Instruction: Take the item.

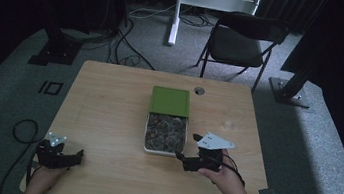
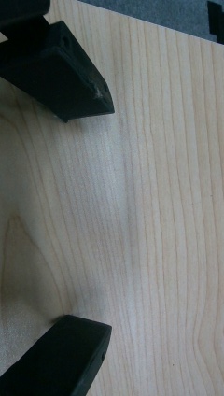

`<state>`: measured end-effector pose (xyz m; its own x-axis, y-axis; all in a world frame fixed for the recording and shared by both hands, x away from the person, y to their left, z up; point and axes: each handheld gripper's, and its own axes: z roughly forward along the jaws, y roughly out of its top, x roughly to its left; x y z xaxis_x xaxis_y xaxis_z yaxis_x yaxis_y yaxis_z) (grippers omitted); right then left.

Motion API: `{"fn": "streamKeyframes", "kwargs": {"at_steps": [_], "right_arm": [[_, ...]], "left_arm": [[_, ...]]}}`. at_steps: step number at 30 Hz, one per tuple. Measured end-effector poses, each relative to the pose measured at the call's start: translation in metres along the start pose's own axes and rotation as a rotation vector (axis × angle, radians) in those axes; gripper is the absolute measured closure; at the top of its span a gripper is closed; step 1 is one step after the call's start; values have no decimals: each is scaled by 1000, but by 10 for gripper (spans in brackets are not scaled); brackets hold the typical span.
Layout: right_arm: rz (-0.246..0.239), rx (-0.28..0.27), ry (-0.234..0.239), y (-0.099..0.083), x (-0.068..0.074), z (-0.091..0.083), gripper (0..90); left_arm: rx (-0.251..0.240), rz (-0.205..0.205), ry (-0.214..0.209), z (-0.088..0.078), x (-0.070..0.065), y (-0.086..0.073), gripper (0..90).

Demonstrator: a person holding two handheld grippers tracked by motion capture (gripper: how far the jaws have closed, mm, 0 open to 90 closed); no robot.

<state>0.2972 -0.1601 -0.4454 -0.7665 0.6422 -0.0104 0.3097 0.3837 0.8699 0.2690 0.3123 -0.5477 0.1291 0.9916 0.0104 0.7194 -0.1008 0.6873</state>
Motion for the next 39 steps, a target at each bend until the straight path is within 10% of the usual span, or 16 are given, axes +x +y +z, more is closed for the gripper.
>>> {"fn": "streamKeyframes", "kwargs": {"at_steps": [27,39], "right_arm": [[-14,56,46,5,10,43,151],[-6,80,12,2,8,50,416]], "left_arm": [[0,0,0,0,0,0,2],[0,1,0,0,0,0,2]]}}
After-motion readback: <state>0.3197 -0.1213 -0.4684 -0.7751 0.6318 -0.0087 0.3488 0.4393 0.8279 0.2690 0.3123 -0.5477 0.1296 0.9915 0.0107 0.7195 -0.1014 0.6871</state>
